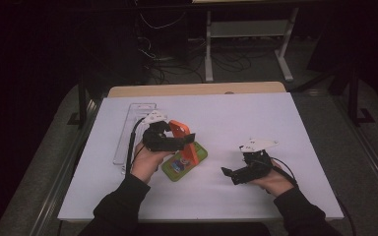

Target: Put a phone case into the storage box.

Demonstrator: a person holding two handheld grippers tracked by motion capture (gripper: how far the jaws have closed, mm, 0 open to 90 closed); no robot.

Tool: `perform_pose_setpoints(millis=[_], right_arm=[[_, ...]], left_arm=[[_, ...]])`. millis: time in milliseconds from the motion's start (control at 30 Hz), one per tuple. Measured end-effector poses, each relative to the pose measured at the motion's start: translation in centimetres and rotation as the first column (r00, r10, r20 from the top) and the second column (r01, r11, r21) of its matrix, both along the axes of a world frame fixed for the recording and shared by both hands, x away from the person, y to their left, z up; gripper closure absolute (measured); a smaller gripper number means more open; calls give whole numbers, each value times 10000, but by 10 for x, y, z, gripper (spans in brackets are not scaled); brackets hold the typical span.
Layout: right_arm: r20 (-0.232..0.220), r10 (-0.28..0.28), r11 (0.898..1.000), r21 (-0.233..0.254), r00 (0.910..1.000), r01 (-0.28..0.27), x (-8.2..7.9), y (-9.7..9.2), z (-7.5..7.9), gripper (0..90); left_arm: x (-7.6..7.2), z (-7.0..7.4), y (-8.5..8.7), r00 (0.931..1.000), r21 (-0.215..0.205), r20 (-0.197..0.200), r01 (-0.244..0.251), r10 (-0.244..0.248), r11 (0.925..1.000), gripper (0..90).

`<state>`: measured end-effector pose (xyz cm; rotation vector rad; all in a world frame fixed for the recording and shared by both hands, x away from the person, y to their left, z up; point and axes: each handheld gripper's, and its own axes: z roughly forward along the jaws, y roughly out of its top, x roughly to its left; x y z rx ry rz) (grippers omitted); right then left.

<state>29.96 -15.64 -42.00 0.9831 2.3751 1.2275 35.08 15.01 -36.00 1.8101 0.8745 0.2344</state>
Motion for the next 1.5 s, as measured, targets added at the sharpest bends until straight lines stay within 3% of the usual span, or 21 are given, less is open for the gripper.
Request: perform_pose_setpoints(millis=[600,733,1000,1267,1433,1500], right_arm=[[-114,-498,9988,-32,9987,498,-19,-33,-14,0],[-81,-576,9983,-29,9983,576,-18,-37,-15,0],[18,-502,9987,44,9987,502,-18,-34,-14,0],[-46,-511,9986,122,9987,511,-18,-34,-13,0],[68,-504,9986,174,9987,502,-18,-36,-12,0],[59,-555,9983,200,9984,554,-18,-36,-12,0]], left_arm=[[-2,10,8,9993,56,357,-96,94,9999,151],[2,19,13,9979,263,595,-272,256,9993,151],[19,38,30,9926,283,976,-753,722,9968,150],[41,56,52,9789,215,1348,-1578,1536,9872,150],[58,67,64,9643,391,1597,-2201,2114,9747,151],[66,71,67,9536,510,1780,-2553,2427,9655,151]])
